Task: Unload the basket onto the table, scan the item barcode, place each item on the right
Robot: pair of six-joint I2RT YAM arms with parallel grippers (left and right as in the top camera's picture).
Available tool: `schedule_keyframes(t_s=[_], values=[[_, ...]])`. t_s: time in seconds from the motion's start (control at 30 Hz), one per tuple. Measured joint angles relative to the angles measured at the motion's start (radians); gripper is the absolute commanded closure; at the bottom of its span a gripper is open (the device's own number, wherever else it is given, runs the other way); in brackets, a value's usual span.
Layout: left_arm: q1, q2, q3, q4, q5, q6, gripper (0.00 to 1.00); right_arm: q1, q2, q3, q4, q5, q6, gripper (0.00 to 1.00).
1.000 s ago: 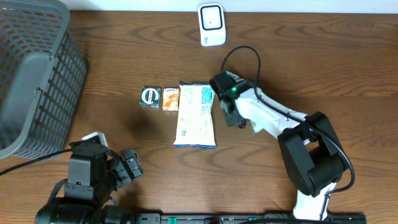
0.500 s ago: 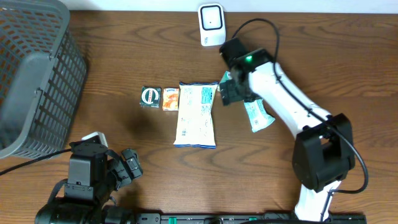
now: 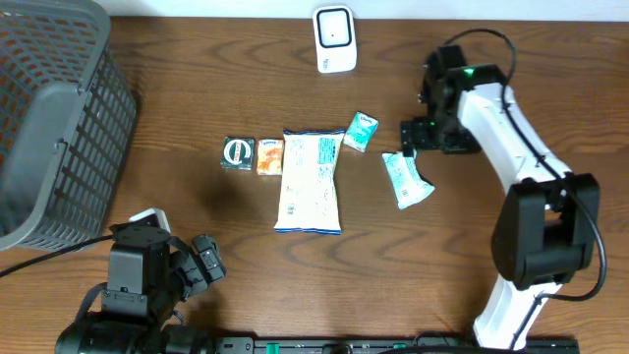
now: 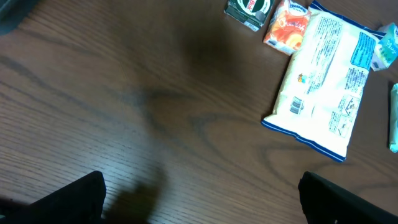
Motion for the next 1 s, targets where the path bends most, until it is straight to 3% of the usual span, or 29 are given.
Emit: schedule_keyframes(t_s=[0.2, 0.4, 0.43, 0.47, 0.5, 0.63, 0.73, 1.0], values=[[0.000, 0.000, 0.000, 0.000, 0.000, 0.000, 0.02, -0.117, 0.000, -0.148, 0.128, -0.262, -0.127, 0.01], [0.000, 0.000, 0.000, 0.000, 0.000, 0.000, 0.02, -0.179, 0.000, -0.289, 0.270, -0.466, -0.180, 0.12], [0.000, 0.000, 0.000, 0.000, 0.000, 0.000, 0.02, -0.180, -0.002, -0.304, 0.296, -0.500, -0.187, 0.18], [0.000, 0.000, 0.000, 0.000, 0.000, 0.000, 0.03, -0.178, -0.004, -0.315, 0.320, -0.522, -0.192, 0.35], [0.000, 0.000, 0.000, 0.000, 0.000, 0.000, 0.02, -0.177, -0.004, -0.328, 0.338, -0.549, -0.192, 0.46], [0.000, 0.000, 0.000, 0.000, 0.000, 0.000, 0.02, -0.169, -0.003, -0.385, 0.386, -0.587, -0.198, 0.73], [0.000, 0.000, 0.000, 0.000, 0.000, 0.000, 0.02, -0.163, -0.003, -0.399, 0.386, -0.605, -0.196, 0.99], [0.000, 0.000, 0.000, 0.000, 0.000, 0.000, 0.02, -0.161, -0.003, -0.388, 0.356, -0.621, -0.197, 0.99]])
